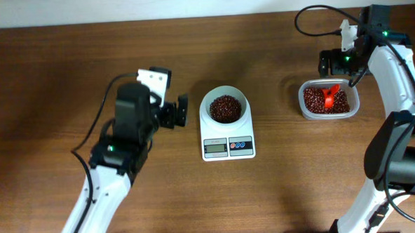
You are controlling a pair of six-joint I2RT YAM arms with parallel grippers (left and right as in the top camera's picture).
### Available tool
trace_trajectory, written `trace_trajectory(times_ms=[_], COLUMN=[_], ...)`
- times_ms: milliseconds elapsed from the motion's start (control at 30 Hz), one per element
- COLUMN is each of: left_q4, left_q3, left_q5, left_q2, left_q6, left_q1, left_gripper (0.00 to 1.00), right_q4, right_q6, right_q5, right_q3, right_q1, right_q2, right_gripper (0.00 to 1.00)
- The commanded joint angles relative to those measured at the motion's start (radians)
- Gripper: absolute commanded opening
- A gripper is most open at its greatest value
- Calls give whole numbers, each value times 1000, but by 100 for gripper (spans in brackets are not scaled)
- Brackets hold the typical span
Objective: Scoop item into bowl and weigh 50g on scale
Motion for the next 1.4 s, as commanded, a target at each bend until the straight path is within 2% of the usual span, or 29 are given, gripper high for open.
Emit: trace_trajectory(times_ms=[0, 200, 367, 600, 767, 967, 1100, 1233, 1367], left_q4=[111, 392, 568, 623, 465, 170, 153, 145, 145], left_q3=[-177, -452, -626, -838, -854, -854, -854, -854, -854], left_q5=[24, 23, 23, -21, -107, -142, -123, -70, -66], left_q2=[-85, -211, -322, -581, -781, -1054, -1195, -1190, -1190], left_q6=[8, 8, 8, 8, 8, 8, 38, 39, 71], left_q1=[13, 13, 13, 13, 13, 53, 132, 201, 214], left_gripper=[99, 99, 99, 99, 99, 99, 99, 99, 99], right_q4=[0, 0, 0, 0, 0, 0, 0, 0, 0], right_q6=[7, 7, 7, 7, 7, 7, 7, 7, 7], right_q5=[5, 5, 5, 5, 5, 5, 5, 5, 5], right_q3=[16, 16, 16, 16, 16, 16, 16, 16, 16], right_q1=[-5, -5, -5, -5, -5, -5, -5, -5, -5], right_q2=[6, 6, 6, 6, 6, 6, 6, 6, 6], right_gripper=[99, 99, 99, 99, 99, 99, 99, 99, 99])
